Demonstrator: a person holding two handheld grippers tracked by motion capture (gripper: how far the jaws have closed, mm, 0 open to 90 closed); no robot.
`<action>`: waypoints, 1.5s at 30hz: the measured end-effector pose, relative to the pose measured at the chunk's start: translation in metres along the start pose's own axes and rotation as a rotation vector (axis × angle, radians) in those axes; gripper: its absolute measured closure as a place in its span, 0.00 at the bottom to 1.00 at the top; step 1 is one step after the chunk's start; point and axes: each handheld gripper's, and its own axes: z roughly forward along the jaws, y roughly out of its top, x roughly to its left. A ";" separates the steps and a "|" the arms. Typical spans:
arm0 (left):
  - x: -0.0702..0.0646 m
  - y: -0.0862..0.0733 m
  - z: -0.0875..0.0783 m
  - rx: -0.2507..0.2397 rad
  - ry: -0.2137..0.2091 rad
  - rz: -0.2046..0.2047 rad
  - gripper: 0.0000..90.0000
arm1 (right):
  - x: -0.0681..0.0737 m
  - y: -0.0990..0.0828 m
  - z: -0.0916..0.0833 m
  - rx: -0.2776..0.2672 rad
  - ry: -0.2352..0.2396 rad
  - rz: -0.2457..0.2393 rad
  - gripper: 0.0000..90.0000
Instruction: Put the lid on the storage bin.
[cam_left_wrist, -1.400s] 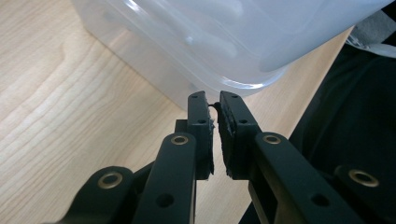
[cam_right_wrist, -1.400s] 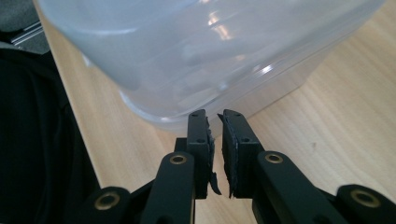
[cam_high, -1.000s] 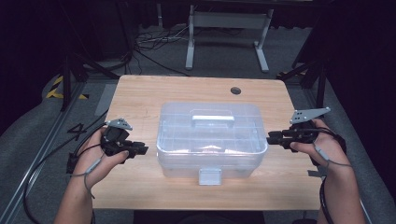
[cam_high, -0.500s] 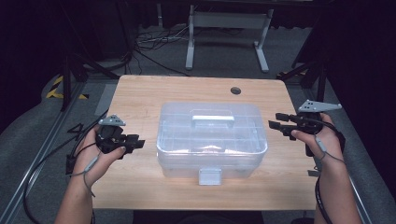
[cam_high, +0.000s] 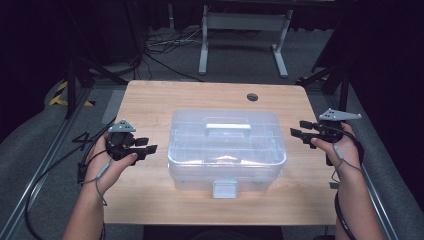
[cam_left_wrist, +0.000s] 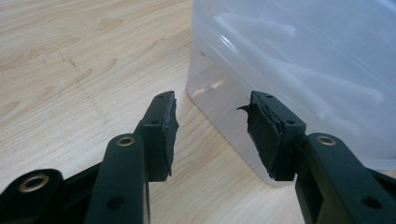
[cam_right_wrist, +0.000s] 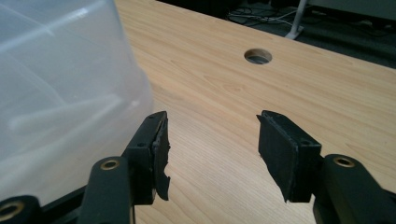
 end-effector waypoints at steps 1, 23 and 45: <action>0.002 0.000 0.002 -0.005 0.003 0.012 0.57 | -0.002 -0.002 0.001 0.003 -0.005 0.004 0.49; 0.034 -0.013 0.035 -0.015 0.057 0.033 0.48 | -0.027 -0.040 0.030 0.050 -0.027 -0.007 0.45; 0.046 -0.030 0.062 0.019 0.035 0.066 0.47 | -0.028 -0.063 0.062 0.100 -0.006 -0.039 0.44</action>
